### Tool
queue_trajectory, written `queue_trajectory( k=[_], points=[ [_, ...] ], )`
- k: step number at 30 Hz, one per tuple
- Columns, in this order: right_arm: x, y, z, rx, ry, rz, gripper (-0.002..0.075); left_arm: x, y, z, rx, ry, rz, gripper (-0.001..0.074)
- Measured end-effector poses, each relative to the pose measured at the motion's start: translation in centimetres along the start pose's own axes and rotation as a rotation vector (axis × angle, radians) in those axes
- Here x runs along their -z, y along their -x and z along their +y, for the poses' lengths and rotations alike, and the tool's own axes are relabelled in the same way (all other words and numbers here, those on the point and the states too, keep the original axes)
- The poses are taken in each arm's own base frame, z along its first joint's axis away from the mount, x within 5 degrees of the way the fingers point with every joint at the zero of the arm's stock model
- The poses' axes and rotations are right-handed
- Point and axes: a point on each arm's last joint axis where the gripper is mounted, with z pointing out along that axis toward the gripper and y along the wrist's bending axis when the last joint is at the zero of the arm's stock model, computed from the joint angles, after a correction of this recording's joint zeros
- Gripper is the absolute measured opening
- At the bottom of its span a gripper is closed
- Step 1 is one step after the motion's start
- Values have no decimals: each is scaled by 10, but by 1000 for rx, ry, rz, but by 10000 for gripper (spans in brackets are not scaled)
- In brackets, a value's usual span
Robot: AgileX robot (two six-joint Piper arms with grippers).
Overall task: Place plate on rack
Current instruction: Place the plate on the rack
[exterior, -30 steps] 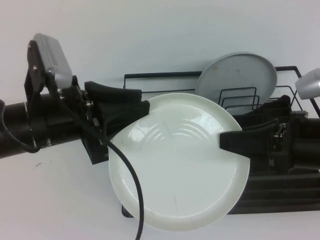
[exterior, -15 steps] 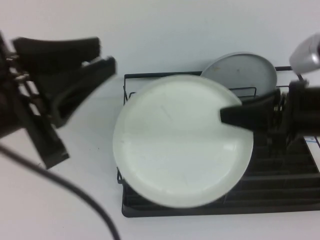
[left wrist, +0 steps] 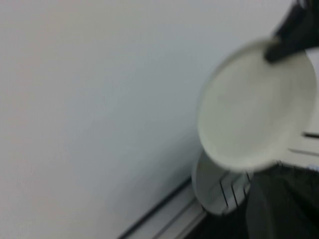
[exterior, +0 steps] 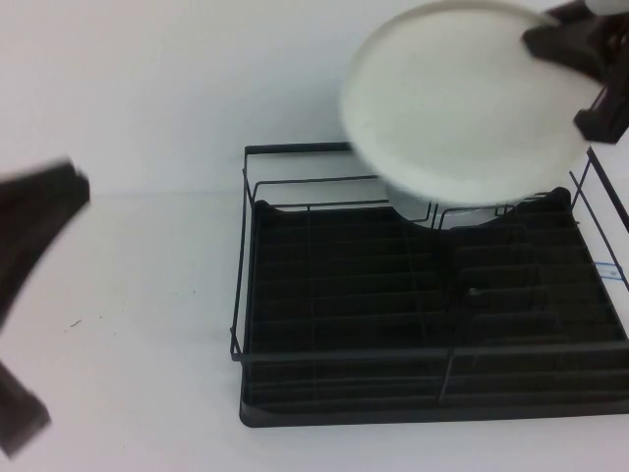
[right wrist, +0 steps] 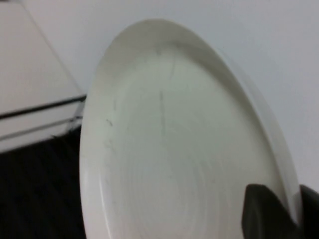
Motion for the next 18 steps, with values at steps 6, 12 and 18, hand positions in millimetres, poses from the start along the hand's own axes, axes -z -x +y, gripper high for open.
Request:
queue_trajectory(
  k=[6, 12, 18],
  points=[
    [-3, -7, -19, 261, -187, 88, 106, 16, -36, -16, 56, 61, 42, 1],
    [-38, -31, -25, 435, -174, 192, 106, 41, -56, -16, 52, 298, 13, 1],
    [-75, -56, -27, 477, -146, 244, 106, 44, -71, -21, 27, 314, 40, 0]
  ],
)
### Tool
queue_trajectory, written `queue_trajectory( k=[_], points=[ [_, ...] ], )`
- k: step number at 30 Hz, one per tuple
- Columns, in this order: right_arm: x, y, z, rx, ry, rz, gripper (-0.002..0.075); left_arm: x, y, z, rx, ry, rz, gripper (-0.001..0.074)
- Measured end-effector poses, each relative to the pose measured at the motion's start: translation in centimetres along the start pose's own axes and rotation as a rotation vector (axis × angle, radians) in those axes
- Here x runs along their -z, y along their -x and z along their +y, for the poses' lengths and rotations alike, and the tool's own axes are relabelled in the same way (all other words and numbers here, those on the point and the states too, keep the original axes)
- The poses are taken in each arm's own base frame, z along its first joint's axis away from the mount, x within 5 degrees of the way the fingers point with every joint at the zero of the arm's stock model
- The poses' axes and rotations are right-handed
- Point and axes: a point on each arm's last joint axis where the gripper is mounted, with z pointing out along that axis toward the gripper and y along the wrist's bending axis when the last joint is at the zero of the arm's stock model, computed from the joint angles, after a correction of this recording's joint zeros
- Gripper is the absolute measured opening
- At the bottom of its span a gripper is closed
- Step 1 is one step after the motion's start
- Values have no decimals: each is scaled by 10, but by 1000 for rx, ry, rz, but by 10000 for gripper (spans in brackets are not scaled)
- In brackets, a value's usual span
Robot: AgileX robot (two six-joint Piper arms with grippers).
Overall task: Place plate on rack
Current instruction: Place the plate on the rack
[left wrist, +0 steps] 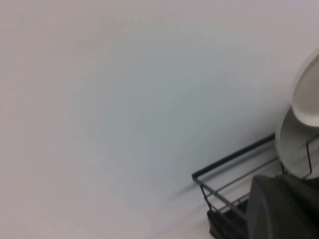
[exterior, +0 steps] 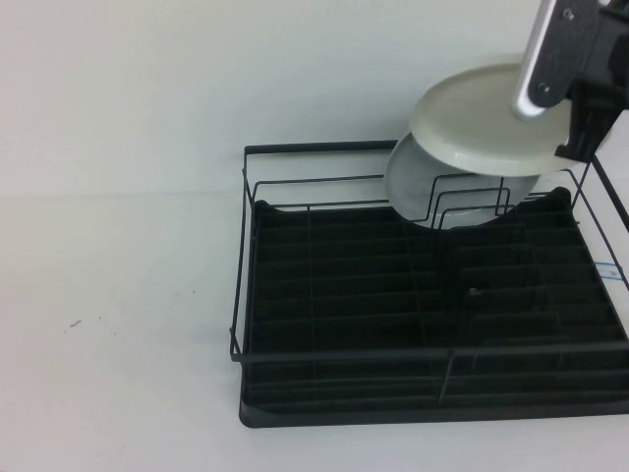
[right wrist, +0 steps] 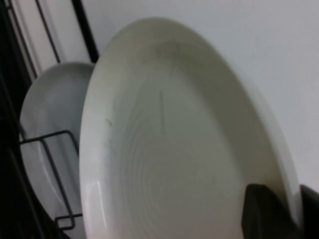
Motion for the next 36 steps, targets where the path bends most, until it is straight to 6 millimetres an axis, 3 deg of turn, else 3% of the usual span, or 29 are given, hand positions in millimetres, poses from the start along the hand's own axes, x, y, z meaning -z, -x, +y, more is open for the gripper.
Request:
queue_trajectory(
  k=[8, 26, 36],
  points=[
    [-31, -11, 15, 24, 43, 31, 106, -2, -27, 0, 5, 55, 77, 0],
    [-75, -29, 46, 99, 142, 75, 106, -2, -27, 3, 17, 93, 77, 0],
    [-83, -32, 49, 112, 135, 80, 105, -2, -27, 3, 36, 94, 73, 0]
  ],
)
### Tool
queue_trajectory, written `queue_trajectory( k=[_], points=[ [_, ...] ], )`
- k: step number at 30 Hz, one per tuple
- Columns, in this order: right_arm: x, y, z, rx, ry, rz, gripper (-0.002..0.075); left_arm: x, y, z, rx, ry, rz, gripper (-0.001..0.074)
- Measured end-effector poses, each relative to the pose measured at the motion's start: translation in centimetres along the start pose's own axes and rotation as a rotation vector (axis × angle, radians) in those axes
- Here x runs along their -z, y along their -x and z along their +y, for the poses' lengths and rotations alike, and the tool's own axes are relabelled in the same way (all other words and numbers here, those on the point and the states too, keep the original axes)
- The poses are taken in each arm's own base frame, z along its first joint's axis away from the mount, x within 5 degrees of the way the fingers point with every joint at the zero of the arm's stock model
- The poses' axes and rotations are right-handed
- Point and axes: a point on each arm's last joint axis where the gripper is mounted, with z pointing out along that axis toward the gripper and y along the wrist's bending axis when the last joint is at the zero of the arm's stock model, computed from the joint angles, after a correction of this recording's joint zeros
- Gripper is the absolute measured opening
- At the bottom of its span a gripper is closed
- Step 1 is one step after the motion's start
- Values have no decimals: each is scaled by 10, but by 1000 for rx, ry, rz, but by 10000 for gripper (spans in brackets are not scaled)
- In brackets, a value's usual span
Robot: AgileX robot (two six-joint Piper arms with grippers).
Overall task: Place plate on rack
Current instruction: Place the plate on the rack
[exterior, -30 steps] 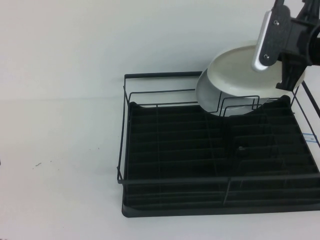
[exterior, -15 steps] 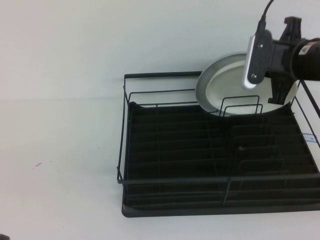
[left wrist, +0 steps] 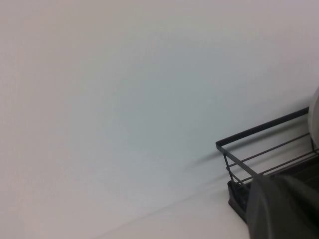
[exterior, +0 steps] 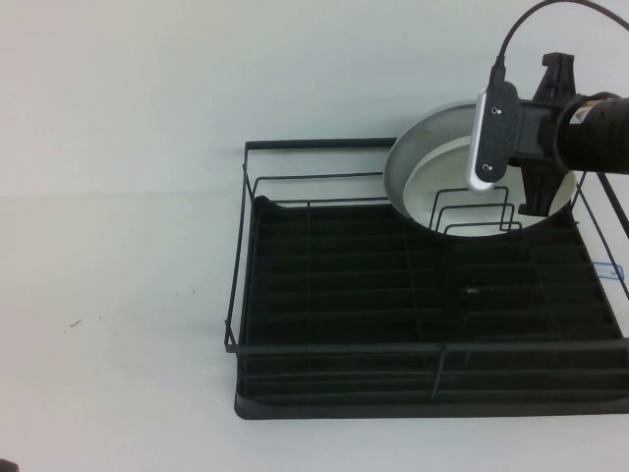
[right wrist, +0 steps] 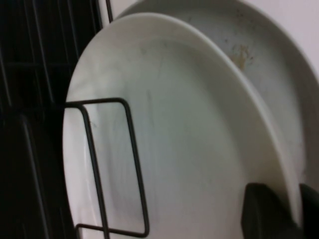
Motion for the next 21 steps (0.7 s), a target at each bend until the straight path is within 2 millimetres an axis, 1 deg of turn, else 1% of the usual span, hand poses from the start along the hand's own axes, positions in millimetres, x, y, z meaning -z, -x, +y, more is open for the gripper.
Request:
queue_trajectory(
  k=[7, 10, 17, 21],
  points=[
    [-2, 1, 0, 59, -3, -1, 105, 0, 0, 0, 0, 0, 0, 0],
    [-3, 5, 2, 84, 2, -9, 104, 0, 0, 0, 10, 0, -1, 0],
    [-6, 23, 8, 133, -12, -43, 104, 0, 0, 0, 26, 0, -3, 0],
    [-7, 26, 9, 135, -14, -49, 104, 0, 0, 0, 26, 0, -3, 0]
  ],
)
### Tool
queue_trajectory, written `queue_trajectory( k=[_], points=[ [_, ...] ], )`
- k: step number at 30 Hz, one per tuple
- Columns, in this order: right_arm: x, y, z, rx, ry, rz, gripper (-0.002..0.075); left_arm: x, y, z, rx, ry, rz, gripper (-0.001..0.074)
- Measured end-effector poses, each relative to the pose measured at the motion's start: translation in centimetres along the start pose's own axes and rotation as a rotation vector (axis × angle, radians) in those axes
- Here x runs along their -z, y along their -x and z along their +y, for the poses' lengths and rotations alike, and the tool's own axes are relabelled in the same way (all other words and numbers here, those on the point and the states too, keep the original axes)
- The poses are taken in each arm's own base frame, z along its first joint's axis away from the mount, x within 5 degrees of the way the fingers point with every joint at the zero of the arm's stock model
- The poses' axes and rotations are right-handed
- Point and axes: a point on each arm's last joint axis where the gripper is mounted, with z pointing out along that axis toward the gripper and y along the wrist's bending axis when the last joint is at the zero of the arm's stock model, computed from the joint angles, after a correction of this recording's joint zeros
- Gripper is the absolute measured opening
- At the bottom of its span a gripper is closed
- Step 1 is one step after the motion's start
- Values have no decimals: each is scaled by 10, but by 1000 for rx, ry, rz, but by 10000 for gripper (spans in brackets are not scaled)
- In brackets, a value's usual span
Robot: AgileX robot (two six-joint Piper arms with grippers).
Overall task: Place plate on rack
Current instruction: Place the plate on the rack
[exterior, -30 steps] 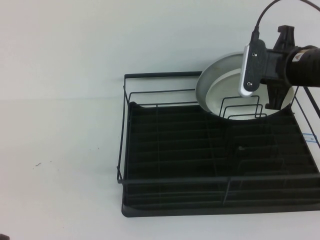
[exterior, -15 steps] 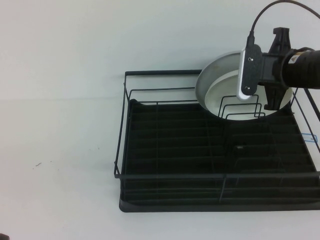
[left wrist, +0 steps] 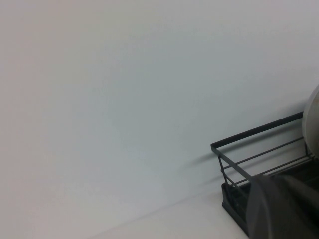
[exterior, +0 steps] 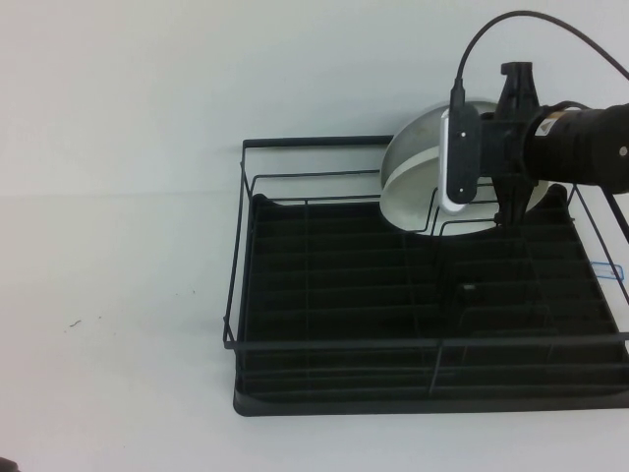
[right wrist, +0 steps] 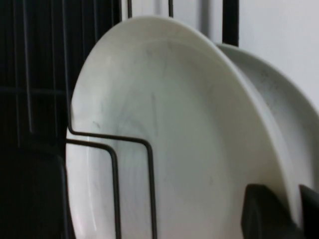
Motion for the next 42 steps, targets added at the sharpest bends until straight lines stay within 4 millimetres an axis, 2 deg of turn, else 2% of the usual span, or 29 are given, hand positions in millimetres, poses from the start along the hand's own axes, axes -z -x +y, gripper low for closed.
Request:
queue_trajectory(
  k=[12, 21, 30, 34, 42],
  points=[
    [0, 1, -1, -107, -10, -15, 123, 0, 0, 0, 26, -5, -3, 0],
    [-1, 1, -4, -206, -45, -23, 221, 0, 0, -2, 26, -18, -4, 0],
    [-1, 0, -11, -320, -123, -21, 426, 0, 0, -2, 26, -22, -4, 0],
    [-1, 0, -11, -325, -130, -20, 454, 0, 0, -2, 26, -22, -4, 0],
    [2, -1, -16, -353, -176, -15, 460, 0, 0, -2, 7, -22, -4, 0]
  ],
)
